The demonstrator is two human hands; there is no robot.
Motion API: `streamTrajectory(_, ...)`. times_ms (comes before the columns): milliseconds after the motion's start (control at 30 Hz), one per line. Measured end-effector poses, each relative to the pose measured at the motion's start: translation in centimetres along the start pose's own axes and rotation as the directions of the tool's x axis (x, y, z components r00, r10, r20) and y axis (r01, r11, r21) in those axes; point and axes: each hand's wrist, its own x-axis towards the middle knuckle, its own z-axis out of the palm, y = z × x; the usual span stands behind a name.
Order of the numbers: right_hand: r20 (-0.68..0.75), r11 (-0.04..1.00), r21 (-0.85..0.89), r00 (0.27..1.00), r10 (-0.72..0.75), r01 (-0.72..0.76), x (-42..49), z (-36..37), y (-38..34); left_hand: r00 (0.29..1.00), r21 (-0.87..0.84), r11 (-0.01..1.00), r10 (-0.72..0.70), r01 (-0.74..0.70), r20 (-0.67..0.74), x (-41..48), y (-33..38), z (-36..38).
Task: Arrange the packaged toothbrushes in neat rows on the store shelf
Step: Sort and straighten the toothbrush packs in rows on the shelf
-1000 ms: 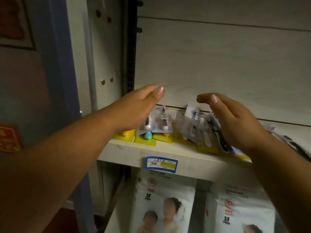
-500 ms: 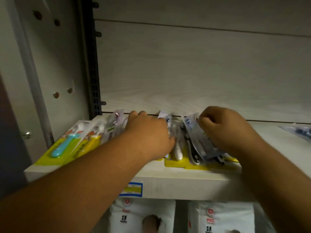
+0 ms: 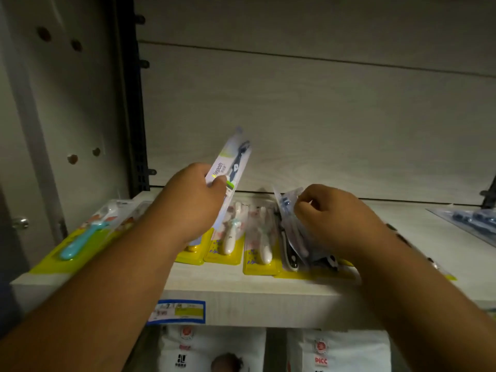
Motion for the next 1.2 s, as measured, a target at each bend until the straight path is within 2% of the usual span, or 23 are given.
streamTrajectory(67, 0.046, 0.994, -0.096, 0.998, -0.048, 0.052, -1.0, -0.1, -0.4, 0.999, -0.179, 0.983, -0.019, 0.024, 0.028, 0.1, -0.1, 0.1)
streamTrajectory(167, 0.161, 0.899, -0.399, 0.979, -0.125, 0.181, -2.8, -0.8, -1.0, 0.996, -0.384, 0.920, -0.060, 0.082, 0.069, 0.3, -0.1, 0.7)
streamTrajectory(267, 0.257, 0.846, -0.470, 0.956, -0.143, 0.253, -4.1, -0.9, -1.4, 0.995, -0.455, 0.885, -0.077, 0.099, 0.067, 0.7, -0.5, 1.3)
streamTrajectory(333, 0.285, 0.837, -0.487, 0.951, -0.118, 0.250, -4.4, -0.1, -1.3, 0.996, -0.487, 0.868, -0.070, 0.092, 0.063, 0.8, -0.4, 1.3)
streamTrajectory(600, 0.247, 0.845, -0.500, 0.966, -0.070, 0.189, -4.2, 0.2, -2.2, 0.991, -0.614, 0.782, -0.028, 0.103, 0.131, 0.2, 0.2, 1.4)
streamTrajectory(733, 0.109, 0.881, -0.459, 0.992, -0.070, 0.113, -3.6, 0.3, -2.6, 0.982, -0.693, 0.703, -0.036, 0.157, 0.186, -0.1, 0.5, 1.2)
streamTrajectory(833, -0.033, 0.934, -0.346, 0.994, -0.106, 0.089, -3.9, 0.4, -3.5, 0.968, -0.743, 0.633, -0.045, 0.218, 0.246, -0.3, 0.8, 1.0)
streamTrajectory(933, -0.101, 0.944, -0.283, 0.974, -0.204, 0.169, -4.8, 1.8, -5.1, 0.958, -0.748, 0.614, -0.048, 0.252, 0.283, -0.6, 1.0, 0.8)
streamTrajectory(1067, -0.089, 0.925, -0.279, 0.952, -0.292, 0.257, -5.4, 3.4, -5.5, 0.941, -0.832, 0.464, -0.010, 0.304, 0.338, -0.8, 1.2, 0.8)
streamTrajectory(1200, -0.072, 0.916, -0.183, 0.924, -0.375, 0.357, -5.4, 3.7, -4.2, 0.945, -0.834, 0.489, 0.058, 0.255, 0.322, -0.7, 0.8, 1.2)
